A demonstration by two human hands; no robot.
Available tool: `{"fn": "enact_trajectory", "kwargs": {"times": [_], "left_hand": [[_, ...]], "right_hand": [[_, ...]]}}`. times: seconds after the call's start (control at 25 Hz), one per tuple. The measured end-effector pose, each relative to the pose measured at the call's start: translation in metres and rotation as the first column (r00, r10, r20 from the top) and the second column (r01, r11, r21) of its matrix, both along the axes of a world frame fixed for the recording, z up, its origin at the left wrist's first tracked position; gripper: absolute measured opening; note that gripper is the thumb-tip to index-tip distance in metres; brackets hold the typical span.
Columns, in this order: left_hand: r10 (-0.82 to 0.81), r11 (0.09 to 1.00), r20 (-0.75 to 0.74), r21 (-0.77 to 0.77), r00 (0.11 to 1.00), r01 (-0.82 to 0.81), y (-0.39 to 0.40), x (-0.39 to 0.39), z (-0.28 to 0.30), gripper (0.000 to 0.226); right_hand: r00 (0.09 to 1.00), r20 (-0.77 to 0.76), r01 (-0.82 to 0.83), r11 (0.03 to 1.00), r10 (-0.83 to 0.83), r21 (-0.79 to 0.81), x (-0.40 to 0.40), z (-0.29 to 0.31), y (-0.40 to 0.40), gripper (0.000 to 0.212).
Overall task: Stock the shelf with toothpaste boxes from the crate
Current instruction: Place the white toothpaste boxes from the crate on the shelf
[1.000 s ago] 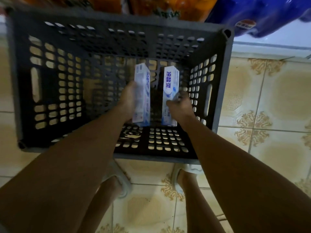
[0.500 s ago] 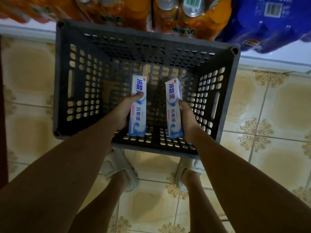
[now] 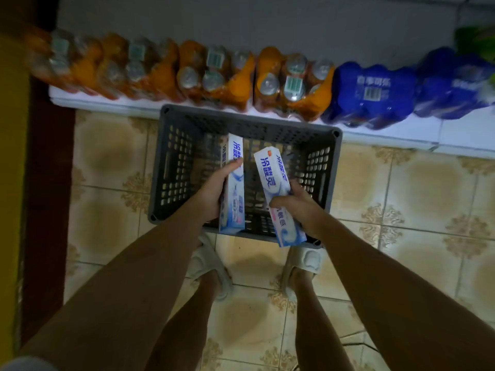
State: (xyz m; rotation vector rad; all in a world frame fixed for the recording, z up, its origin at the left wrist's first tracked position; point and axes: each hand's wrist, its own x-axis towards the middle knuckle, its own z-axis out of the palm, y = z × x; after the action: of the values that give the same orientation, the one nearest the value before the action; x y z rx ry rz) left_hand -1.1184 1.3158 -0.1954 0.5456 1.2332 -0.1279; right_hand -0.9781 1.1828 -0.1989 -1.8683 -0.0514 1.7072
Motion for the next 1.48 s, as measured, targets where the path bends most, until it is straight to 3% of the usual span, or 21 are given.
{"fn": "enact_trajectory", "kwargs": {"times": [0.08, 0.16, 0.36, 0.44, 0.56, 0.64, 0.72, 0.92, 1.0, 1.08, 1.16, 1.2, 1.28, 1.36, 1.48], "left_hand": [[0.019, 1.000, -0.029, 0.015, 0.999, -0.019, -0.001, -0.001, 0.033, 0.039], [0.078, 0.996, -0.025, 0.044, 0.997, -0.077, -0.004, -0.002, 0.075, 0.033], [0.172, 0.981, 0.068, 0.083, 0.983, -0.177, -0.019, -0.014, 0.203, 0.027], [0.166, 0.974, 0.086, 0.139, 0.982, -0.177, -0.028, -0.029, 0.253, 0.034], [0.154, 0.965, 0.154, 0.189, 0.976, -0.182, -0.034, -0.058, 0.325, 0.044], [0.173, 0.956, 0.227, 0.194, 0.958, -0.218, -0.034, -0.070, 0.372, 0.036], [0.148, 0.950, 0.281, 0.227, 0.948, -0.216, -0.034, -0.074, 0.412, 0.031], [0.084, 0.930, 0.380, 0.302, 0.921, -0.209, -0.010, -0.069, 0.482, 0.060], [0.090, 0.894, 0.395, 0.373, 0.914, -0.249, 0.021, -0.072, 0.518, 0.053], [-0.065, 0.857, 0.349, 0.499, 0.935, -0.127, 0.054, -0.074, 0.560, 0.046], [-0.427, 0.713, 0.113, 0.653, 0.897, 0.257, 0.079, -0.071, 0.602, 0.046], [-0.579, 0.569, -0.052, 0.690, 0.814, 0.449, 0.087, -0.065, 0.621, 0.045], [-0.731, 0.238, -0.348, 0.677, 0.588, 0.696, 0.093, -0.045, 0.652, 0.048], [-0.754, 0.004, -0.499, 0.647, 0.427, 0.762, 0.089, -0.024, 0.673, 0.059], [-0.749, -0.084, -0.525, 0.680, 0.404, 0.728, 0.086, -0.007, 0.681, 0.063]], "right_hand": [[0.969, 0.204, -0.145, 0.989, 0.141, 0.007, -0.006, 0.039, 0.005, 0.042], [0.933, 0.301, -0.211, 0.977, 0.196, 0.018, -0.014, 0.080, 0.009, 0.039], [0.975, 0.216, -0.085, 0.982, 0.047, 0.167, -0.031, 0.215, 0.023, 0.019], [0.980, 0.192, -0.093, 0.973, 0.052, 0.211, -0.030, 0.271, 0.020, 0.014], [0.967, 0.201, -0.202, 0.952, 0.157, 0.230, -0.021, 0.347, 0.011, 0.050], [0.946, 0.196, -0.304, 0.914, 0.257, 0.269, -0.016, 0.395, 0.009, 0.058], [0.893, 0.241, -0.442, 0.846, 0.381, 0.299, -0.012, 0.436, 0.012, 0.066], [0.682, 0.527, -0.695, 0.673, 0.507, 0.253, 0.001, 0.515, 0.031, 0.058], [0.623, 0.586, -0.748, 0.614, 0.519, 0.251, 0.015, 0.548, 0.040, 0.053], [0.566, 0.626, -0.794, 0.558, 0.536, 0.240, 0.031, 0.581, 0.049, 0.052], [0.482, 0.671, -0.847, 0.495, 0.564, 0.192, 0.042, 0.611, 0.059, 0.053], [0.438, 0.695, -0.870, 0.462, 0.570, 0.169, 0.045, 0.625, 0.062, 0.053], [0.381, 0.733, -0.895, 0.425, 0.564, 0.139, 0.049, 0.645, 0.069, 0.053], [0.367, 0.740, -0.900, 0.417, 0.564, 0.129, 0.051, 0.659, 0.075, 0.054], [0.367, 0.744, -0.898, 0.423, 0.558, 0.125, 0.055, 0.676, 0.083, 0.054]]}}
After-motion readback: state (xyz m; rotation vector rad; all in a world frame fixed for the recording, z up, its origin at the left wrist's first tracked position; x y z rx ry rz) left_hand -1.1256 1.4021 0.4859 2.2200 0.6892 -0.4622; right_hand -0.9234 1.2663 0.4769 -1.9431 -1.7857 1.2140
